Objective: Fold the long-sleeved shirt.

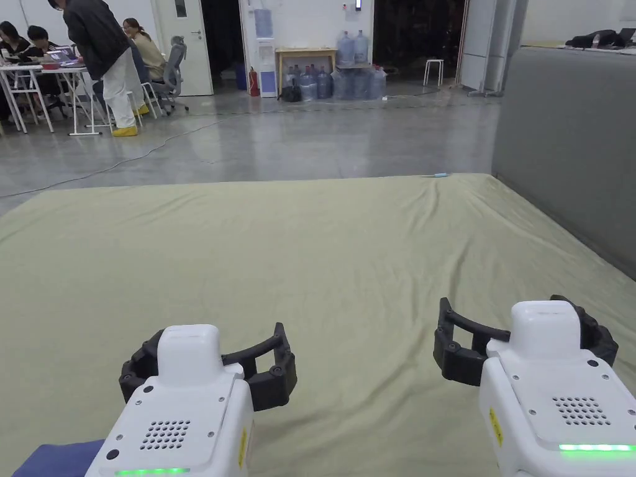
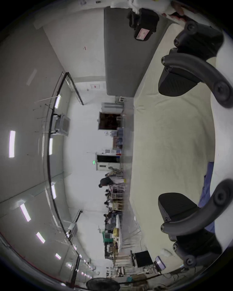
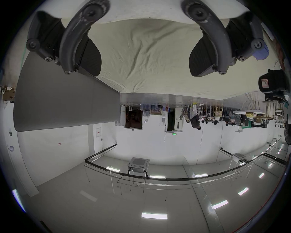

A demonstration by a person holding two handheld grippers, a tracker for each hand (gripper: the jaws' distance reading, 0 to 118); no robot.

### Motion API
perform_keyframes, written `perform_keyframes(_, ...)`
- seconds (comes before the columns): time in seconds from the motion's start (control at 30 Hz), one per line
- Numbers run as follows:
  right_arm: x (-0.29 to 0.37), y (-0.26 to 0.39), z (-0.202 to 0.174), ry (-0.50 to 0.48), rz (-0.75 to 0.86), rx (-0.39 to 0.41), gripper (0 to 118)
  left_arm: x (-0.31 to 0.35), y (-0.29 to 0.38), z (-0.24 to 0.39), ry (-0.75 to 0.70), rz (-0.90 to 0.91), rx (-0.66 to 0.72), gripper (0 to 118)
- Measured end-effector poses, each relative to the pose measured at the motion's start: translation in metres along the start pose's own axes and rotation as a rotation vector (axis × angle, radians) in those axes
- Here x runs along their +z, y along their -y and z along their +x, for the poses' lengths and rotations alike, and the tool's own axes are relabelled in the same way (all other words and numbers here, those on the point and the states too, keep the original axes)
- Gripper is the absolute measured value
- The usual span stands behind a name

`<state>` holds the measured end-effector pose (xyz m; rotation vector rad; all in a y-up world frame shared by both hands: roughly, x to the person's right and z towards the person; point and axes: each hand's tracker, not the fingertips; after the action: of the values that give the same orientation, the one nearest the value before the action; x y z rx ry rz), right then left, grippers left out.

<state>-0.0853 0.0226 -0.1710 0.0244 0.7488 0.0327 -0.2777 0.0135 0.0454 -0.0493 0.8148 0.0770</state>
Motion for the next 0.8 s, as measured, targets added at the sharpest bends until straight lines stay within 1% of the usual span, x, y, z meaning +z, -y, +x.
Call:
perform_keyframes(0.1, 0.000, 0.001, -0.001, -0.002, -0.002, 0.011, 112, 0.004, 0.002, 0.001, 0.004, 0.022, 0.015, 117)
perform_keyframes(0.2, -0.001, 0.001, -0.001, -0.004, -0.005, 0.011, 112, 0.005, 0.000, -0.001, 0.079, 0.022, 0.076, 117)
perform_keyframes(0.33, -0.001, 0.001, -0.001, -0.005, -0.007, 0.006, 112, 0.003, 0.002, 0.009, -0.021, 0.059, 0.004, 117)
perform_keyframes(0.43, 0.000, 0.001, -0.001, -0.007, -0.008, 0.005, 112, 0.002, -0.002, 0.017, -0.087, 0.036, -0.020, 118)
perform_keyframes(0.53, -0.001, 0.002, -0.001, -0.008, -0.010, 0.003, 112, 0.003, -0.003, 0.017, -0.034, 0.073, -0.021, 118)
perform_keyframes(0.6, -0.001, 0.002, -0.001, -0.009, -0.011, 0.004, 112, 0.004, 0.000, 0.019, -0.024, 0.092, -0.033, 118)
perform_keyframes(0.63, -0.001, 0.002, -0.001, -0.007, -0.011, 0.005, 112, 0.004, -0.002, 0.020, -0.005, 0.070, -0.040, 118)
perform_keyframes(0.7, -0.001, 0.003, -0.001, -0.006, -0.012, 0.002, 112, 0.003, -0.008, 0.022, 0.034, -0.044, -0.072, 118)
perform_keyframes(0.73, -0.001, 0.003, 0.000, -0.008, -0.013, -0.001, 112, 0.003, -0.005, 0.025, 0.030, -0.009, -0.067, 118)
perform_keyframes(0.8, -0.002, 0.003, 0.000, -0.010, -0.016, 0.000, 112, 0.010, -0.003, 0.030, 0.018, 0.077, -0.110, 117)
